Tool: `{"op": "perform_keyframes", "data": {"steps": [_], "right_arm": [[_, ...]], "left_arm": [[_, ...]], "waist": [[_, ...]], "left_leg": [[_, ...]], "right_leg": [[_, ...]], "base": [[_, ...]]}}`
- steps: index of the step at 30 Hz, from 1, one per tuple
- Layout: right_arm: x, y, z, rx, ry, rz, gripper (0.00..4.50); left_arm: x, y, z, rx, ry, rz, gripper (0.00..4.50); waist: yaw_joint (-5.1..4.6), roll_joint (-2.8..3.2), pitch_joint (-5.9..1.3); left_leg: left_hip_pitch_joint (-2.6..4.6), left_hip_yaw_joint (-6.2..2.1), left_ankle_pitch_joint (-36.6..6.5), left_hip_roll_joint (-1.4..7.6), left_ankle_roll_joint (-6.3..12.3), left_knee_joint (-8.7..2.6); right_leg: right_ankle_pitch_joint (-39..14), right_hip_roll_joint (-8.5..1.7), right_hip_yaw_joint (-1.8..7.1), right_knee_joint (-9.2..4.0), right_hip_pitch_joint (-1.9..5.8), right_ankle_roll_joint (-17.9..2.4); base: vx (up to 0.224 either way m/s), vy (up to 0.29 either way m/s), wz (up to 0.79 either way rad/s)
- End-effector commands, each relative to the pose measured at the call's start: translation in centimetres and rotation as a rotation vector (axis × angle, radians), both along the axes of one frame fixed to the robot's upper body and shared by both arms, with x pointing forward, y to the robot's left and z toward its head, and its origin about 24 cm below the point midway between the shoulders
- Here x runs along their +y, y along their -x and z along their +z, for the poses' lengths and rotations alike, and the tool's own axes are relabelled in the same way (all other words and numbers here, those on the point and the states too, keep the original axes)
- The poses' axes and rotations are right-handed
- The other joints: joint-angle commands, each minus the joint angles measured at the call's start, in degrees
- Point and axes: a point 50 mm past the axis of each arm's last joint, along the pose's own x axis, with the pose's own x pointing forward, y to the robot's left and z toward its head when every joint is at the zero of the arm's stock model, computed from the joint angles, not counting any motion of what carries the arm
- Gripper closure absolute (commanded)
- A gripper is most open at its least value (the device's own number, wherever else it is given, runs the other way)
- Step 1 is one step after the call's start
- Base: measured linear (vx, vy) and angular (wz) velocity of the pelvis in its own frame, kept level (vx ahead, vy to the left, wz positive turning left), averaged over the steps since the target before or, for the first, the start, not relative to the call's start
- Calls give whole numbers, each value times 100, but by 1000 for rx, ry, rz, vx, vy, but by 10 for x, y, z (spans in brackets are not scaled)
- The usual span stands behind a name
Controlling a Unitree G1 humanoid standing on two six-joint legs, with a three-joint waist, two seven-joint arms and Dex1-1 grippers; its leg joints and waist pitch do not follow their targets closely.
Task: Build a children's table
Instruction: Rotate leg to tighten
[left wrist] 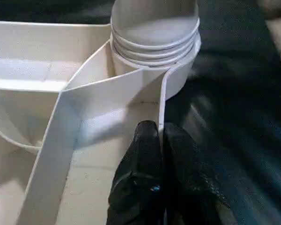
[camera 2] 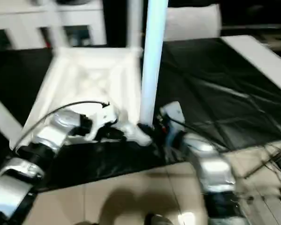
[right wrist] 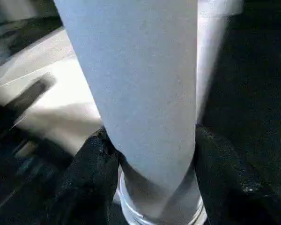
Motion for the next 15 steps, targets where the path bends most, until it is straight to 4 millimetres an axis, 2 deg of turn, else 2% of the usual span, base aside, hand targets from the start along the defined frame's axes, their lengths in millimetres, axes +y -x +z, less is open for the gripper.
{"op": "perform_keyframes", "data": {"steps": [1,2,3,4,5,6,7,8,9,10,11,12,13,14,15], "right_arm": [[59,8,-13,113,-46,122,249],[65,5,-11,113,-47,96,249],[65,5,-11,113,-47,96,249],[66,5,-10,113,-47,88,249],[69,4,-8,102,-62,91,249],[70,4,-7,98,-69,95,193],[74,5,-4,74,-96,114,180],[74,5,-3,70,-98,115,180],[74,5,-2,52,-103,125,173],[72,6,-2,45,-99,123,150],[68,6,-2,36,-96,122,150],[65,7,-3,30,-94,120,141],[59,8,-4,24,-91,117,134],[52,9,-4,15,-86,117,126],[51,9,-5,12,-85,117,115]], "left_arm": [[-43,-2,20,-83,121,30,450],[-44,-2,21,-93,116,52,450],[-44,-2,21,-93,116,52,450],[-45,-2,21,-95,114,58,450],[-45,-2,22,-100,113,58,450],[-44,-2,21,-102,110,57,450],[-42,-1,21,-110,100,44,450],[-42,0,20,-111,98,41,450],[-40,1,19,-112,89,36,450],[-39,1,19,-112,84,37,450],[-36,1,18,-113,77,32,450],[-34,2,18,-114,71,29,450],[-31,2,17,-114,66,21,450],[-27,2,16,-114,62,12,450],[-27,2,16,-114,61,10,450]], "waist": [[9,74,-143],[122,20,-146],[106,-78,-130],[146,-299,-147],[116,-388,-163],[184,-369,-214],[223,-243,-188],[210,-245,-217],[184,-118,-322],[171,-124,-324],[163,-152,-305],[162,-172,-299],[167,-183,-305],[171,-187,-303],[189,-177,-324]], "left_leg": [[-252,-422,-4449,688,-140,-1062],[-150,-286,-4606,685,-133,-1221],[104,-135,-4454,430,-207,-1001],[511,2,-2703,-215,-116,-100],[364,35,-1233,-387,217,326],[-47,-67,-866,-281,278,113],[-172,-161,-814,-111,205,-205],[-202,-216,-963,-26,205,-320],[-79,-260,-946,142,263,-435],[-97,-256,-808,174,312,-455],[-139,-223,-732,190,427,-480],[-112,-198,-865,190,462,-484],[-44,-136,-1143,138,496,-456],[-59,-125,-1153,114,522,-448],[-98,-121,-987,109,584,-444]], "right_leg": [[-2381,-296,389,469,522,-51],[-1274,-240,709,779,339,-219],[-1844,-242,779,443,53,-323],[-5066,-494,670,-567,-389,127],[-6330,-693,738,-757,-280,392],[-5949,-809,826,-526,179,416],[-5359,-635,641,-461,183,460],[-4829,-557,640,-396,187,433],[-2834,-433,662,-202,148,-232],[-2207,-407,684,-123,153,-504],[-1565,-386,712,-47,161,-857],[-1617,-372,729,-49,143,-953],[-2016,-394,767,-103,104,-1032],[-2157,-413,778,-121,117,-1040],[-2177,-425,788,-119,147,-1030]], "base": [[-71,39,-9],[-55,-6,11],[57,-66,15],[57,-66,15],[41,-67,-15],[72,-4,-35],[72,-4,-35],[110,26,-23],[0,0,0],[0,0,0],[0,0,0],[0,0,0],[0,0,0],[0,0,0],[0,0,0]]}}
